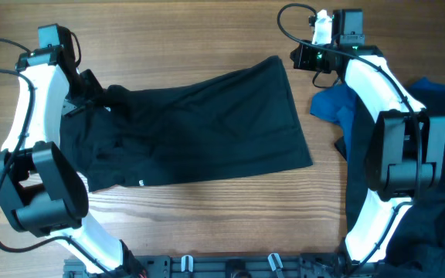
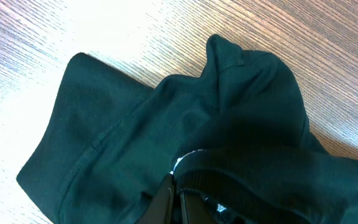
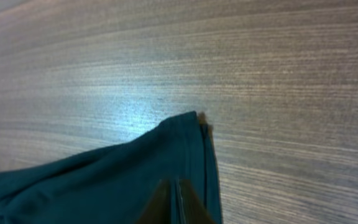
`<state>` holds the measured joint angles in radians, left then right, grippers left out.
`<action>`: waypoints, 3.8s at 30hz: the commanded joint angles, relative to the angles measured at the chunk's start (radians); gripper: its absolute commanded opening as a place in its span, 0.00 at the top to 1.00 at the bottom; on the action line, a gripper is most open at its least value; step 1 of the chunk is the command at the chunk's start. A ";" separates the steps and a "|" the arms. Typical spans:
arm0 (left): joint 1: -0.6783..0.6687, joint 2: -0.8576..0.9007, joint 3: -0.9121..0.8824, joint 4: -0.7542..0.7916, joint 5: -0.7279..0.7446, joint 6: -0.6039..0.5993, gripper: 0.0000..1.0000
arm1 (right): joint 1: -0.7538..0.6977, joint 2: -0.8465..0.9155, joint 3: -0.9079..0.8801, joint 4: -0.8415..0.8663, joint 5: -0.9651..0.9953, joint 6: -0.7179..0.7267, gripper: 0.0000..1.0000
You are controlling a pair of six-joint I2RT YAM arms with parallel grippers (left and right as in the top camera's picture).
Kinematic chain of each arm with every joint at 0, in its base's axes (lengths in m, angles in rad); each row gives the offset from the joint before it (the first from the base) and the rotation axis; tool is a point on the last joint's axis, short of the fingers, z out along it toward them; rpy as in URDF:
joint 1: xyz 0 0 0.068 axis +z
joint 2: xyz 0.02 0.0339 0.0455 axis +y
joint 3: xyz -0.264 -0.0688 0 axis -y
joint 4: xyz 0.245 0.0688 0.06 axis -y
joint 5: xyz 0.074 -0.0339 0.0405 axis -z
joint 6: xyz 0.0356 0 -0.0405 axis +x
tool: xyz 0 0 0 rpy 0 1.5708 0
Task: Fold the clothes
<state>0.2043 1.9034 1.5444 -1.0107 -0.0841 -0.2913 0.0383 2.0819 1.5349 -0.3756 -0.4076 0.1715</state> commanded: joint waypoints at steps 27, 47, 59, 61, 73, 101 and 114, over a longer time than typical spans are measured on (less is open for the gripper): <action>0.001 -0.012 0.014 0.000 0.006 -0.008 0.96 | 0.099 0.237 -0.002 0.212 0.177 0.173 0.94; 0.002 -0.013 0.014 -0.071 0.021 -0.005 0.96 | 0.002 0.009 -0.003 -0.029 -0.022 0.058 0.62; 0.001 -0.013 0.014 -0.071 0.024 -0.005 0.96 | 0.154 0.129 -0.003 0.224 0.368 0.195 0.38; 0.001 -0.013 0.014 -0.071 0.024 -0.005 0.96 | 0.153 0.154 -0.003 0.270 0.367 0.195 0.38; 0.001 -0.013 0.014 -0.071 0.028 -0.005 0.96 | 0.154 0.240 -0.003 0.308 0.142 0.194 0.52; 0.074 -0.071 0.014 -0.249 0.024 0.048 0.96 | -0.013 -0.066 -0.001 -0.307 0.034 0.083 0.96; 0.117 -0.071 -0.025 -0.324 0.042 0.048 0.96 | -0.011 -0.066 -0.004 -0.607 0.105 -0.029 0.95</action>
<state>0.3145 1.8572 1.5440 -1.3418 -0.0353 -0.2554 0.0292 2.0212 1.5318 -0.9691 -0.3340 0.1761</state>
